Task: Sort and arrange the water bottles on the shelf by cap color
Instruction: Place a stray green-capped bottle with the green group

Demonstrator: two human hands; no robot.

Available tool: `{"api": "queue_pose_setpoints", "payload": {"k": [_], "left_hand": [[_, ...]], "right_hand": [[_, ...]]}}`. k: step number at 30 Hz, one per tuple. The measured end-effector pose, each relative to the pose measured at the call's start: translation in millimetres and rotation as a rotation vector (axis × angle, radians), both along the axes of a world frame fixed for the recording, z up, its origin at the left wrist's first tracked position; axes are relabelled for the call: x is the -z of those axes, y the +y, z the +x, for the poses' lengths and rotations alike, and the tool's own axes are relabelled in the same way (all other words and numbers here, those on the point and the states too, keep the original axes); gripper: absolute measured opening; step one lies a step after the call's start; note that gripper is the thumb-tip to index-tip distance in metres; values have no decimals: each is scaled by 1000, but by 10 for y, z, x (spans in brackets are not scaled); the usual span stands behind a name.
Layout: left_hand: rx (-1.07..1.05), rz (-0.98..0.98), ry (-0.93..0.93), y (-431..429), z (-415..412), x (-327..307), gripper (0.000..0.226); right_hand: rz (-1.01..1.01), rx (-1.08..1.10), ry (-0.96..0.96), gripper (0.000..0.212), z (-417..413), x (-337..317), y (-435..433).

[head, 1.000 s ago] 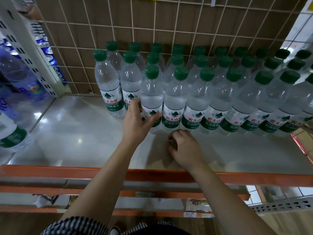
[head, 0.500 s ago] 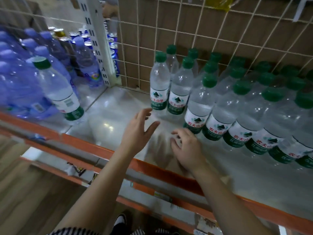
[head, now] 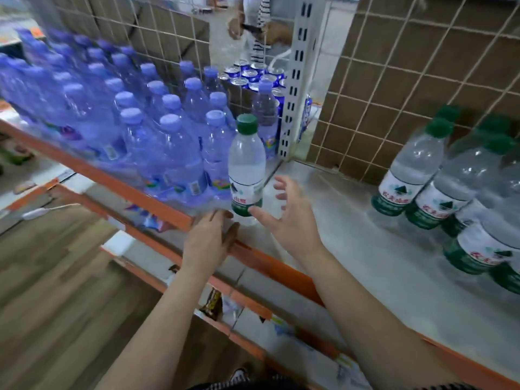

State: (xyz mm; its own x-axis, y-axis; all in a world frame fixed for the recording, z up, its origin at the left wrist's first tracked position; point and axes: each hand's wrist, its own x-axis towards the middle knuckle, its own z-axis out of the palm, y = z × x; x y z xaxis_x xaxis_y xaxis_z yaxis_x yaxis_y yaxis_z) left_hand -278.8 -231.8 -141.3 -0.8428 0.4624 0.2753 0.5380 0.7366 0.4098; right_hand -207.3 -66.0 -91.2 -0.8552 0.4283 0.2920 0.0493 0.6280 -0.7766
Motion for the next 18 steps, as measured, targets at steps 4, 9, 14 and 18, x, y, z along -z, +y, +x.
{"api": "queue_pose_setpoints", "payload": {"k": [4, 9, 14, 18], "left_hand": [[39, -76, 39, -78, -220, 83, 36], [107, -54, 86, -111, -261, 141, 46], [113, -52, 80, -112, -290, 162, 44], [107, -54, 79, -109, -302, 168, 38]], "right_hand": [[-32, 61, 23, 91, -319, 29, -265], [21, 187, 46, 89, -517, 59, -368], [77, 179, 42, 79, -541, 60, -266], [59, 185, 80, 76, -473, 49, -228]]}}
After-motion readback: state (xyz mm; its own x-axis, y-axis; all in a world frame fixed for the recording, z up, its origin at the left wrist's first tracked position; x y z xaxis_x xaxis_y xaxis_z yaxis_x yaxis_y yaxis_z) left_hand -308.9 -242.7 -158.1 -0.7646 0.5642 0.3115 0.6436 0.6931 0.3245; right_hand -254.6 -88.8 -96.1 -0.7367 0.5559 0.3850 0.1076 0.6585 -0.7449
